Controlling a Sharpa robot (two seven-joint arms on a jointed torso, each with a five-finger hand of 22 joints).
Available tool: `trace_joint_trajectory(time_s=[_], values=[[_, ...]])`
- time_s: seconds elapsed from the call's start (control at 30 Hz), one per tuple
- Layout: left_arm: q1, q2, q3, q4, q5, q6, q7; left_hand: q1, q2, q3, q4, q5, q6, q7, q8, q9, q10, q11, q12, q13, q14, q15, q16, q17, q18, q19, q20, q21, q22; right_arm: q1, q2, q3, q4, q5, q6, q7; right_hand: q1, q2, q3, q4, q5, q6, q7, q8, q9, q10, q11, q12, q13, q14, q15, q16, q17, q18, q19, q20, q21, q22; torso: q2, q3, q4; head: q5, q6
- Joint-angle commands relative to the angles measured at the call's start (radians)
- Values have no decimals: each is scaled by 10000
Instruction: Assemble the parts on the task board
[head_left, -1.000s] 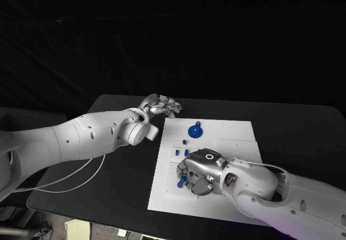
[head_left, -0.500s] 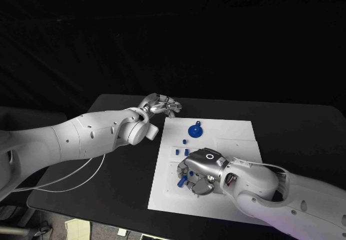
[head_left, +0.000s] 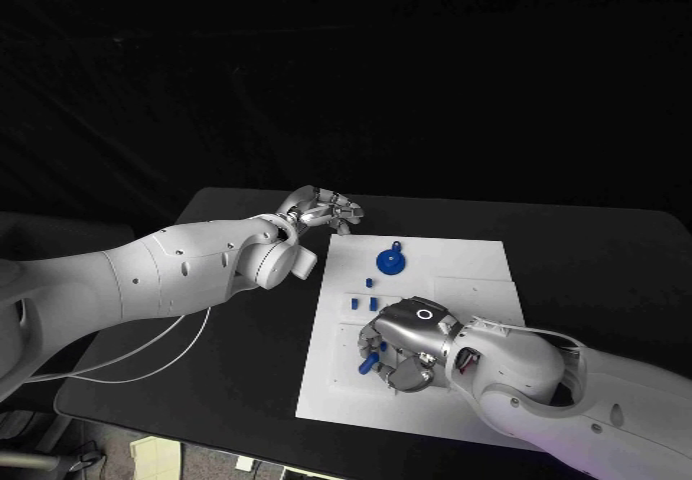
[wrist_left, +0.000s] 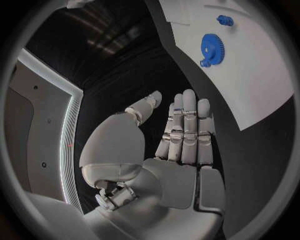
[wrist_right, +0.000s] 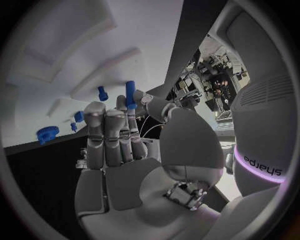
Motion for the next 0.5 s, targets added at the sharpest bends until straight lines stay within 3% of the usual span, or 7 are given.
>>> trace_joint_trajectory(time_s=[0.03, 0.5], values=[[5, 16, 8, 9, 54, 117, 49, 7, 84, -4, -58, 39, -79, -17, 41, -9, 30, 17, -62, -14, 72, 7, -56, 12, 137, 65, -12, -56, 12, -14, -18, 0, 66, -253, 204, -8, -34, 93, -4, -68, 34, 85, -6, 38, 18, 257, 2, 32, -4, -48, -113, 10, -13, 1013, -29, -71, 44, 180, -2, 3, -3, -2, -5], [6, 10, 8, 11, 54, 121, 36, 12, 85, -3, -65, 40, -80, -17, 44, -11, 30, 17, -64, -14, 73, 7, -67, 24, 137, 66, -12, -60, 15, 46, 439, 5, 50, -1214, 1029, -405, -41, 81, -8, -107, 34, 92, -11, 43, 28, 261, 0, 31, 8, -50, -115, 8, -13, 1013, -37, -71, 46, 182, -2, -8, 4, -17, -9]])
